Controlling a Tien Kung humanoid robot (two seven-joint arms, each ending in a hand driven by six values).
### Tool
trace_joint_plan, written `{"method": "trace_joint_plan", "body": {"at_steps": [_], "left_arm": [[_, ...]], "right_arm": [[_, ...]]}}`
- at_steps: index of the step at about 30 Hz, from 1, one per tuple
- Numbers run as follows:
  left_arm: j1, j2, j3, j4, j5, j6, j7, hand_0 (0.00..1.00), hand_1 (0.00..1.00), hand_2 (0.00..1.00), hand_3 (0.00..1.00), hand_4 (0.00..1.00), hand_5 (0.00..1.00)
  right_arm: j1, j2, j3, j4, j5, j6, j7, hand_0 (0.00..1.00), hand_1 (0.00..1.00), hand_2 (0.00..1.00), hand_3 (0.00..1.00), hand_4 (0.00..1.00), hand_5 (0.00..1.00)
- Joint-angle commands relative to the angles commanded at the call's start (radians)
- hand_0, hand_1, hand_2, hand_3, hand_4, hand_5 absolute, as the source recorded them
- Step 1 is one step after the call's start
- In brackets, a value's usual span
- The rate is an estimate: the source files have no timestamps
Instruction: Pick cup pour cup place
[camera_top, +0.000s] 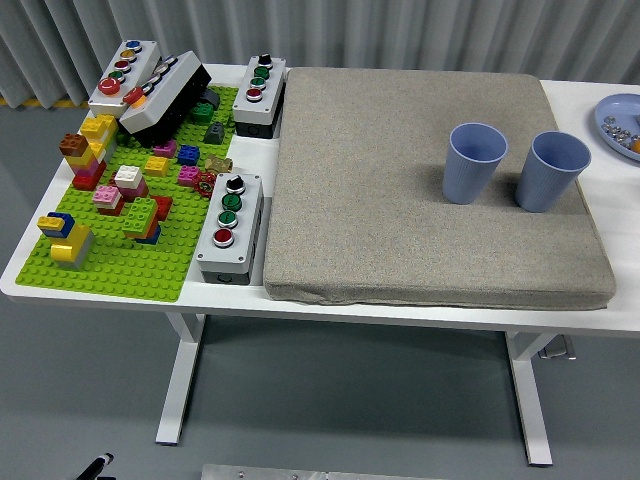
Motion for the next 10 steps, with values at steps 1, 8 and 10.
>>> {"method": "trace_joint_plan", "body": {"at_steps": [1,8,10], "left_arm": [[0.0,0.0,-0.001,0.0,0.0,0.0,0.0,0.843,0.831,0.884,0.786,0.645,0.998],[0.0,0.0,-0.009,0.0,0.007,0.001,0.001,0.843,0.831,0.885,0.786,0.645,0.998],[0.002,0.0,-0.01,0.0,0.006,0.001,0.001,0.843,0.831,0.885,0.786,0.645,0.998]], "right_arm": [[0.0,0.0,0.0,0.0,0.0,0.0,0.0,0.817,0.726,0.697,0.743,0.824,0.998],[-0.001,-0.003,0.0,0.001,-0.003,0.0,-0.003,0.817,0.725,0.698,0.746,0.823,0.998],[-0.003,-0.003,-0.005,0.003,-0.002,0.001,-0.004,0.817,0.725,0.698,0.746,0.823,0.998]]}}
